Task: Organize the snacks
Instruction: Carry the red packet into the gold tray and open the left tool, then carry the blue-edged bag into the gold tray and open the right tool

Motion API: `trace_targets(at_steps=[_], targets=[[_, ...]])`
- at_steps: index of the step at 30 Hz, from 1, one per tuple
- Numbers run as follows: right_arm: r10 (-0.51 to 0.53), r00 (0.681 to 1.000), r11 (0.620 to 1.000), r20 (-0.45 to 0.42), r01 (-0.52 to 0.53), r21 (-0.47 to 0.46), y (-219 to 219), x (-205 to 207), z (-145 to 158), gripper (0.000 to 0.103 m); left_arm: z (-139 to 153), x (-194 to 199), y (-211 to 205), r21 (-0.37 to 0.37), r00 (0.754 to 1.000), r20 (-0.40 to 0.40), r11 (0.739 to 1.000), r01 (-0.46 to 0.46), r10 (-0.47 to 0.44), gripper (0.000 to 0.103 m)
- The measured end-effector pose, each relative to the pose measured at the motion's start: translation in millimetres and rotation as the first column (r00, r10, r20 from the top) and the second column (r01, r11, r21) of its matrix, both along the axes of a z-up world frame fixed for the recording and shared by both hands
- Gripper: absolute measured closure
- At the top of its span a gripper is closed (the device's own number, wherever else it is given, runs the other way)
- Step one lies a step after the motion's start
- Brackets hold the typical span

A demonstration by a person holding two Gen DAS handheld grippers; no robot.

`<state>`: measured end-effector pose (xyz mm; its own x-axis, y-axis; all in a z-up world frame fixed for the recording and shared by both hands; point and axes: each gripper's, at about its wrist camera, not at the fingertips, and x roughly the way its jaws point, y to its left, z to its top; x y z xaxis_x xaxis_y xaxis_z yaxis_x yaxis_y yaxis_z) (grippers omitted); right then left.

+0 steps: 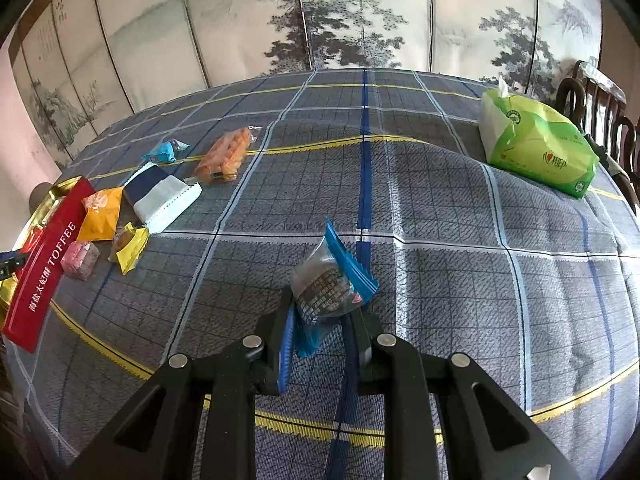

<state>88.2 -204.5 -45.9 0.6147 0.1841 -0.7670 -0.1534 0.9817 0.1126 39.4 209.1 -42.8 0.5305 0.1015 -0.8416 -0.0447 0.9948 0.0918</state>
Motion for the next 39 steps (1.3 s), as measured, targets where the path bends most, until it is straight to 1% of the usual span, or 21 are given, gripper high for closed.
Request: trace_targets(at_steps=[5,8,12,16,19,22,24,27,29,30,33,36,39], targets=[[0.001,1.0,1.0,0.001,-0.001,-0.015,-6.0,-0.5,-0.6,0.084,2.2,0.6,-1.3,0.025,1.0,0.024,1.0,0.0,-0.001,0.056],[0.002,1.0,1.0,0.001,-0.002,-0.019,-8.0,-0.3,-0.7,0.084,5.7,0.7,0.9,0.006,1.0,0.028,1.0,-0.001,0.001,0.056],[0.003,1.0,1.0,0.002,-0.003,-0.026,-9.9,0.3,-0.1,0.084,16.7,-8.1,1.9,-0.016,0.998,0.065,1.0,-0.024,0.025,0.054],[0.004,1.0,1.0,0.002,-0.004,-0.029,-4.4,-0.2,0.8,0.084,35.9,-30.7,4.1,-0.05,0.987,0.128,0.995,-0.089,0.094,0.053],[0.003,1.0,0.999,0.003,-0.003,-0.032,-3.3,-0.6,0.8,0.084,46.1,-52.1,2.9,-0.084,0.975,0.156,0.986,-0.146,0.158,0.052],[0.003,1.0,1.0,-0.002,-0.003,-0.023,-5.5,0.4,2.3,0.084,53.6,-73.8,-5.2,-0.114,0.971,0.168,0.982,-0.151,0.169,0.052],[0.015,1.0,1.0,0.001,-0.015,-0.007,-4.3,-0.1,8.6,0.084,57.8,-84.1,-12.6,-0.095,0.97,0.178,0.984,-0.151,0.166,0.052],[0.077,0.996,0.997,0.034,-0.078,0.012,13.9,-0.7,27.1,0.084,62.9,-98.6,-29.1,-0.086,0.976,0.179,0.99,-0.112,0.126,0.052],[0.134,0.989,0.99,0.056,-0.136,0.023,30.0,-0.9,39.8,0.084,66.4,-105.2,-42.5,-0.043,0.978,0.179,0.994,-0.101,0.107,0.052],[0.167,0.984,0.985,0.068,-0.169,0.028,40.5,-0.8,46.1,0.084,67.8,-107.2,-46.3,-0.048,0.979,0.177,0.995,-0.092,0.099,0.052],[0.28,0.955,0.957,0.101,-0.285,0.045,75.7,-0.3,64.9,0.084,70.4,-110.8,-48.2,-0.109,0.982,0.167,0.992,-0.07,0.088,0.052],[0.37,0.922,0.922,0.115,-0.379,0.074,109.7,1.5,76.8,0.084,73.3,-111.4,-45.6,-0.141,0.981,0.164,0.987,-0.075,0.099,0.051],[0.449,0.886,0.878,0.116,-0.461,0.127,137.6,8.6,83.8,0.084,74.9,-111.2,-39.2,-0.163,0.98,0.158,0.982,-0.095,0.121,0.047]])
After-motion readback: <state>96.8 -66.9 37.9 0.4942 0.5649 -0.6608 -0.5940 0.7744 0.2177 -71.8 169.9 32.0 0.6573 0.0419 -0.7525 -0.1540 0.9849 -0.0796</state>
